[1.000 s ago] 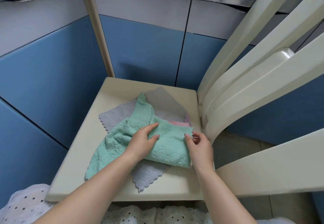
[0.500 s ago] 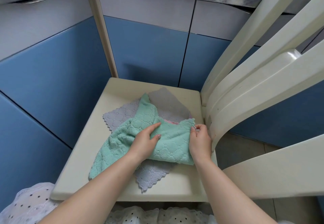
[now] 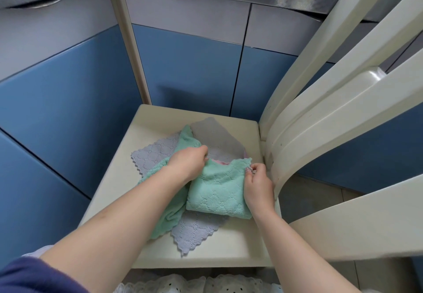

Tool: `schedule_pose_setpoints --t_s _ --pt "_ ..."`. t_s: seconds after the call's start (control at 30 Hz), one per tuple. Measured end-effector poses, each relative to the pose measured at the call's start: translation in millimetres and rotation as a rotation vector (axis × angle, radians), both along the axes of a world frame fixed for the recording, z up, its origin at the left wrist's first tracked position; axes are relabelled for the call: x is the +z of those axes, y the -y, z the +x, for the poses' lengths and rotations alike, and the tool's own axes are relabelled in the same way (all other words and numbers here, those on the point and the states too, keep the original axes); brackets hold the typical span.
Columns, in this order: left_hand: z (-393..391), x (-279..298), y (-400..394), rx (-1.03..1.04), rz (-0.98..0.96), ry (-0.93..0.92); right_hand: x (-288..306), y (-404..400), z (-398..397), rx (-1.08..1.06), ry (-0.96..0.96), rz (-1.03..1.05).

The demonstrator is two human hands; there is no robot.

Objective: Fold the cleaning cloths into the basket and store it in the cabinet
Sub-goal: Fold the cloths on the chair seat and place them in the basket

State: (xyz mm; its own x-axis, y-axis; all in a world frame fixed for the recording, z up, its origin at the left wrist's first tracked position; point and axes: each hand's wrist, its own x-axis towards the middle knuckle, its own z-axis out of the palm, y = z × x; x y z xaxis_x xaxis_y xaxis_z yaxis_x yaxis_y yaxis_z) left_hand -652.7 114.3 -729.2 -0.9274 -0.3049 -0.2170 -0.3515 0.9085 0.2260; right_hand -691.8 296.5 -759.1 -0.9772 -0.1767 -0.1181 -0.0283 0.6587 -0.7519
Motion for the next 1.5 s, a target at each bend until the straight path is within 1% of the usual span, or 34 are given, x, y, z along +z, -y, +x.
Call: schedule_pose_setpoints --t_s 0.13,0.23,0.33,0.37,0.4,0.43,0.47,0.5,0.53,0.57,0.6,0.7,0.8,0.83,0.9,0.93,1.03,1.1,1.17,1.2,1.23,1.3,1.33,1.37,1.43,1.47,1.5 --pt "-3 -4 7 0.077 0.053 -0.017 2 3 -3 -0.040 0.012 0.039" --pt "-7 -7 10 0.115 0.088 0.025 3 5 -6 -0.061 0.033 0.071" --pt "-6 -4 11 0.147 0.076 0.048 5 6 -6 -0.062 0.051 0.077" --pt "-2 -1 10 0.153 0.033 0.003 6 6 -6 -0.062 0.056 0.078" --pt "2 2 7 0.147 -0.032 -0.107 7 7 -5 -0.061 0.062 0.078" --pt "8 4 3 0.118 -0.097 -0.282 8 6 -5 -0.053 0.071 0.071" --pt "15 6 -4 0.048 -0.153 -0.457 7 6 -4 -0.037 0.076 0.054" --pt "21 5 -13 -0.053 -0.201 -0.580 7 5 -4 -0.014 0.072 0.035" --pt "28 0 -25 -0.153 -0.238 -0.618 7 4 -3 0.012 0.068 0.018" --pt "34 -9 -35 -0.232 -0.272 -0.587 8 4 -1 0.036 0.053 0.007" --pt "38 -19 -44 -0.270 -0.288 -0.517 6 3 2 0.065 0.013 0.014" --pt "41 -36 -56 -0.225 -0.244 -0.224 0 3 20 0.155 -0.177 0.159" --pt "37 -40 -59 -0.216 -0.222 -0.089 -10 9 36 0.306 -0.386 0.311" --pt "36 -41 -58 -0.205 -0.232 -0.054 -14 11 36 0.367 -0.409 0.351" --pt "35 -44 -56 -0.182 -0.259 -0.025 -19 11 31 0.471 -0.346 0.447" --pt "34 -46 -54 -0.169 -0.261 -0.023 -22 9 27 0.491 -0.319 0.486" --pt "34 -51 -50 -0.157 -0.248 -0.039 -28 3 24 0.469 -0.326 0.535" --pt "34 -51 -50 -0.144 -0.219 -0.043 -26 0 23 0.475 -0.272 0.570" --pt "35 -47 -49 -0.129 -0.149 -0.079 -22 0 21 0.493 -0.209 0.595" --pt "38 -42 -48 -0.106 -0.080 -0.116 -17 0 22 0.491 -0.180 0.568" --pt "44 -37 -47 -0.056 0.010 -0.188 -13 -2 23 0.457 -0.172 0.488" --pt "64 -26 -47 0.111 0.229 -0.398 -4 -10 31 0.291 -0.172 0.235" --pt "76 -20 -49 0.197 0.339 -0.465 1 -16 36 0.189 -0.117 0.072" --pt "88 -15 -51 0.284 0.454 -0.483 6 -22 42 0.098 0.011 -0.104" --pt "106 -14 -53 0.447 0.700 -0.458 13 -29 51 -0.030 0.352 -0.441" --pt "109 -16 -53 0.520 0.825 -0.438 12 -32 51 -0.068 0.440 -0.511" --pt "110 -16 -51 0.584 0.940 -0.429 11 -32 49 -0.075 0.467 -0.531"
